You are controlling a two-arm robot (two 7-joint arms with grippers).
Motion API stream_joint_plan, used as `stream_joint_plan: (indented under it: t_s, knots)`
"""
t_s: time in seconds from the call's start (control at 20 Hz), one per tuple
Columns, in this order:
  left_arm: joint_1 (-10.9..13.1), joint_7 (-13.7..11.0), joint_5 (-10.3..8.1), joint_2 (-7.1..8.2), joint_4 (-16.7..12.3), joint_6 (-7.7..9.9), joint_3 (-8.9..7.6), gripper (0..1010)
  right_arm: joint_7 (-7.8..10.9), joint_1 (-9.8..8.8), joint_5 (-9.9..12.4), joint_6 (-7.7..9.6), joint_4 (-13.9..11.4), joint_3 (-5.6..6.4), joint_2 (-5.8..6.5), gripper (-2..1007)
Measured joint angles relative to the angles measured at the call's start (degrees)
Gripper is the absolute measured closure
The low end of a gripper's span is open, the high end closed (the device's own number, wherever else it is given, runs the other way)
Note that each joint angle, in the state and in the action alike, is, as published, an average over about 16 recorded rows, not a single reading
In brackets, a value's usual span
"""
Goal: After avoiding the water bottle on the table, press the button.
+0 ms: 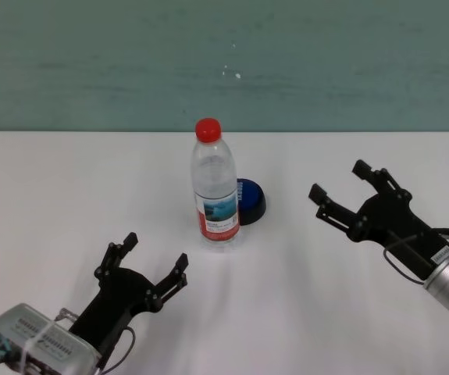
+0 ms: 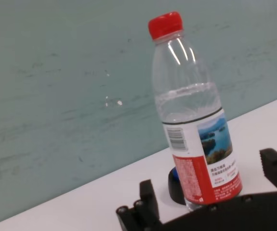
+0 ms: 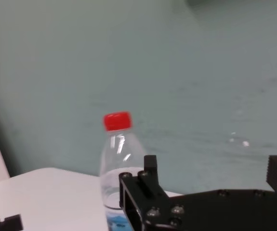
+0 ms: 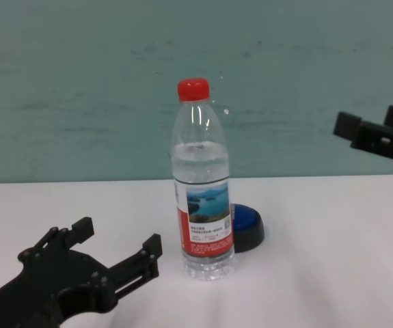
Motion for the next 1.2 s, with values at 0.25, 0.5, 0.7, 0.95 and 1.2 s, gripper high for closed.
stream_joint_plan:
  t_s: [0.25,0.5,0.7,0.95,1.2]
  knots:
    - [0.0,0.0,0.0,0.0,0.0,0.0,0.0,10,0.67,0.96,-1.26,2.35,-0.83,-2.11,1.91,2]
    - [0.0,0.0,0.0,0.0,0.0,0.0,0.0,10,0.84,1.91,-2.08,5.46,-1.7,-3.7,3.63,2]
    - [0.0,0.0,0.0,0.0,0.0,0.0,0.0,10,0.81,2.7,-1.92,7.97,-2.29,-4.56,4.71,2]
    - [0.0,0.0,0.0,0.0,0.0,0.0,0.0,10,0.5,3.48,-1.13,10.48,-2.46,-5.41,5.57,2]
    - [0.0,0.0,0.0,0.0,0.0,0.0,0.0,10,-0.13,4.1,-0.73,12.5,-2.34,-6.24,6.32,2]
